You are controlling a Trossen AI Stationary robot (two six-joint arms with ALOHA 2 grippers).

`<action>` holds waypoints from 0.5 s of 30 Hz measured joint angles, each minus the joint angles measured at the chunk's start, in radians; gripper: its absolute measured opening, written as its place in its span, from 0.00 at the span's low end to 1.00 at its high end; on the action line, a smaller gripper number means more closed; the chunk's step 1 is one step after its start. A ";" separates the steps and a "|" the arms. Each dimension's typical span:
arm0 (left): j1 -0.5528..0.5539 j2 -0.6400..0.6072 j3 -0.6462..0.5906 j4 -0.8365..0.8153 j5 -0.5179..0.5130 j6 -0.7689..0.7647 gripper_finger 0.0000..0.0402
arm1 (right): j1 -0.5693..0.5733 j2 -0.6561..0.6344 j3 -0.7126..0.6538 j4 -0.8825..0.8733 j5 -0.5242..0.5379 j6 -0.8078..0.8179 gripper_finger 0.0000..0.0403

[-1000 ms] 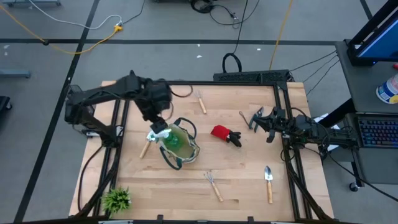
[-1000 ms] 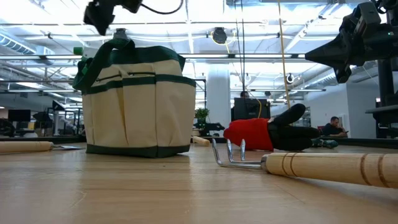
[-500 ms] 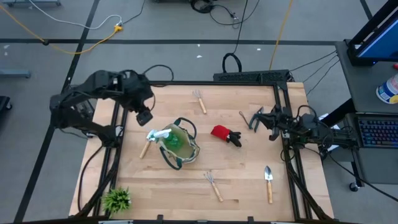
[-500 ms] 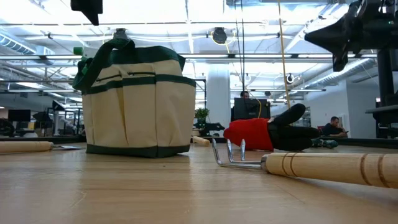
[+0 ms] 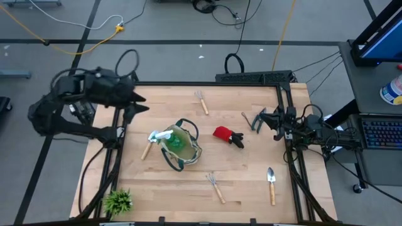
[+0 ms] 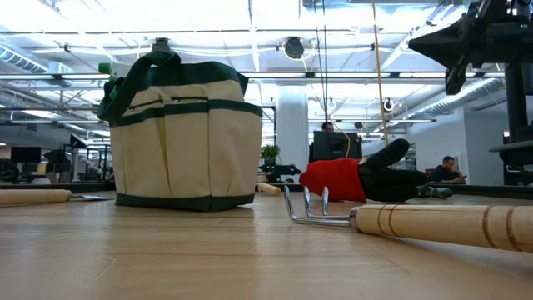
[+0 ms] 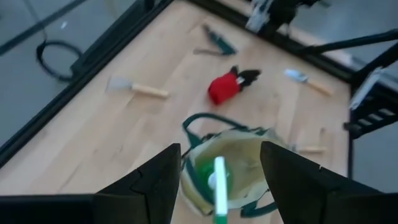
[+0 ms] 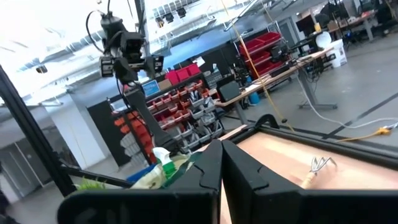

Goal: Pick & Place Garden tools in Gardening bag
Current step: Put the gloves into the gardening bag

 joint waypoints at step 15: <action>-0.131 -0.311 -0.511 0.454 0.003 -0.062 0.57 | 0.000 0.055 0.000 0.003 -0.003 0.036 0.00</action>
